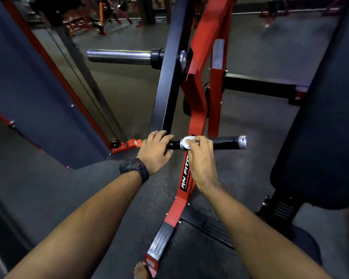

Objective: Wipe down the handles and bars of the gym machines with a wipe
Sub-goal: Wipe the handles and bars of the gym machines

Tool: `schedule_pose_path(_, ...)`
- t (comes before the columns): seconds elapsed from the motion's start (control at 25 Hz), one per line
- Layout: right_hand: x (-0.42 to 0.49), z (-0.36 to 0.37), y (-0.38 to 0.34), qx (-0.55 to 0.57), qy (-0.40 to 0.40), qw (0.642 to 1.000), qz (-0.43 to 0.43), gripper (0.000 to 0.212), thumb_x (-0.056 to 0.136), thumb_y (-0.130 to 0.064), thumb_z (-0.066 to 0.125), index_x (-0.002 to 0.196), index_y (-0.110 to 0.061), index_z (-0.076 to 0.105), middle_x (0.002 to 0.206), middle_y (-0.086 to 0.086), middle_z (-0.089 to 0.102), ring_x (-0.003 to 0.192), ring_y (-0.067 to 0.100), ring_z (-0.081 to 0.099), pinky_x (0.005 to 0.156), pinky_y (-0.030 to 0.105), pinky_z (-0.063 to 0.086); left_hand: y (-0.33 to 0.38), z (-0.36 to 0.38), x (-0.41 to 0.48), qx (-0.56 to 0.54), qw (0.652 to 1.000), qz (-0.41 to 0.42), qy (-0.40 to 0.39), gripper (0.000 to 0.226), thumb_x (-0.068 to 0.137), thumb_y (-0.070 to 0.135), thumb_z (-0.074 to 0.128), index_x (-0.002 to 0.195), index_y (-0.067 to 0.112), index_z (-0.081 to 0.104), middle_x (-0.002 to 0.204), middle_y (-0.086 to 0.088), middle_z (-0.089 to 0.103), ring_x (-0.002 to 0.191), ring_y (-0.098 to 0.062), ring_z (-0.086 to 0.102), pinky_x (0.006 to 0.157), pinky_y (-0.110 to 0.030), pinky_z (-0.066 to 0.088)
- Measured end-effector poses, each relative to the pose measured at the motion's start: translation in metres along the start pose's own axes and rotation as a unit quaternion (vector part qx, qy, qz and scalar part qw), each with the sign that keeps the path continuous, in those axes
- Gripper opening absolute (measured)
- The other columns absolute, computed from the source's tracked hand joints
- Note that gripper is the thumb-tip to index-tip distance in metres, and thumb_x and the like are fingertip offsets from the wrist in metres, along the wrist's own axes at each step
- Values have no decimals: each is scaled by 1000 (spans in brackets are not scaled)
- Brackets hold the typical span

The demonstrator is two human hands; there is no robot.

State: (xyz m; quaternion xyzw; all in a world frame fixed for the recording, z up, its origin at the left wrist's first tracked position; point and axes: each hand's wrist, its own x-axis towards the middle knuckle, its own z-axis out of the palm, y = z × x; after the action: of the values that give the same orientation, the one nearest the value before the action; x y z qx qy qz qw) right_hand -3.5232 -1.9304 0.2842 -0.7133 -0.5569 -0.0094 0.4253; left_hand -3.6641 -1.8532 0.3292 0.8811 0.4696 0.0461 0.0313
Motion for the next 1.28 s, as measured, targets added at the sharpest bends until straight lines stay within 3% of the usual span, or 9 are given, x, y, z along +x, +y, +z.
schedule_pose_path(0.24, -8, 24, -15, -113, -10, 994, -5, 38, 76, -6, 73, 112, -10, 65, 119, 11, 59, 114, 23, 39, 88, 35, 54, -58, 15, 32, 82, 968, 233, 49, 59, 88, 23, 63, 144, 17, 46, 157, -13, 28, 146, -37, 18, 119, -49, 11)
schedule_pose_path(0.4, -5, 30, -37, -59, 100, 978, 175, 19, 90, -9, 60, 108, -15, 65, 121, -10, 52, 118, 9, 41, 101, 30, 42, -77, 25, 48, 95, 942, 311, 89, 55, 82, 27, 68, 135, 13, 56, 151, -16, 39, 143, -37, 28, 116, -51, 22)
schedule_pose_path(0.52, -14, 34, -43, -130, -10, 990, 55, 41, 76, 6, 67, 116, -5, 65, 121, 10, 58, 116, 21, 36, 81, 40, 55, -79, 26, 55, 96, 932, 332, 110, 55, 83, 30, 67, 134, 12, 56, 151, -15, 40, 144, -34, 28, 117, -49, 22)
schedule_pose_path(0.68, -6, 33, -24, -163, 63, 972, 157, 35, 87, 1, 54, 120, -8, 64, 127, 14, 53, 120, 20, 32, 93, 39, 45, -79, 26, 64, 99, 928, 337, 126, 52, 90, 33, 57, 137, 12, 53, 152, -14, 38, 145, -31, 24, 118, -48, 16)
schedule_pose_path(0.84, -2, 33, -29, -201, -7, 979, 28, 40, 74, 2, 61, 113, -3, 65, 116, 13, 60, 113, 24, 37, 73, 36, 56, -76, 24, 77, 133, 910, 364, 147, 58, 91, 41, 34, 138, 12, 52, 151, -13, 40, 144, -31, 26, 118, -48, 11)
schedule_pose_path(0.96, 5, 29, -26, -168, 54, 973, 145, 51, 73, 9, 72, 120, -6, 63, 123, 10, 56, 121, 15, 39, 87, 38, 54, -73, 20, 87, 154, 901, 378, 151, 57, 92, 43, 34, 138, 15, 52, 152, -11, 40, 145, -29, 24, 119, -49, 7)
schedule_pose_path(1.04, 6, 34, -35, -178, 49, 977, 106, 43, 76, 4, 71, 117, -6, 63, 120, 6, 55, 116, 5, 41, 90, 33, 53, -76, 24, 88, 154, 892, 392, 162, 57, 92, 43, 34, 137, 15, 55, 151, -10, 42, 145, -28, 24, 119, -50, 7)
schedule_pose_path(1.12, 6, 33, -37, -241, -3, 970, 24, 49, 66, 7, 75, 113, -3, 65, 113, 9, 61, 111, 18, 43, 79, 34, 56, -82, 29, 86, 132, 884, 410, 181, 57, 91, 42, 35, 135, 14, 57, 149, -9, 45, 144, -27, 27, 119, -52, 10)
schedule_pose_path(1.28, 12, 34, -30, -240, 65, 959, 136, 40, 74, 10, 69, 111, -4, 66, 114, 13, 59, 110, 27, 46, 85, 44, 52, -88, 34, 85, 79, 876, 428, 210, 55, 87, 39, 42, 132, 13, 60, 146, -8, 49, 142, -28, 32, 117, -53, 16)
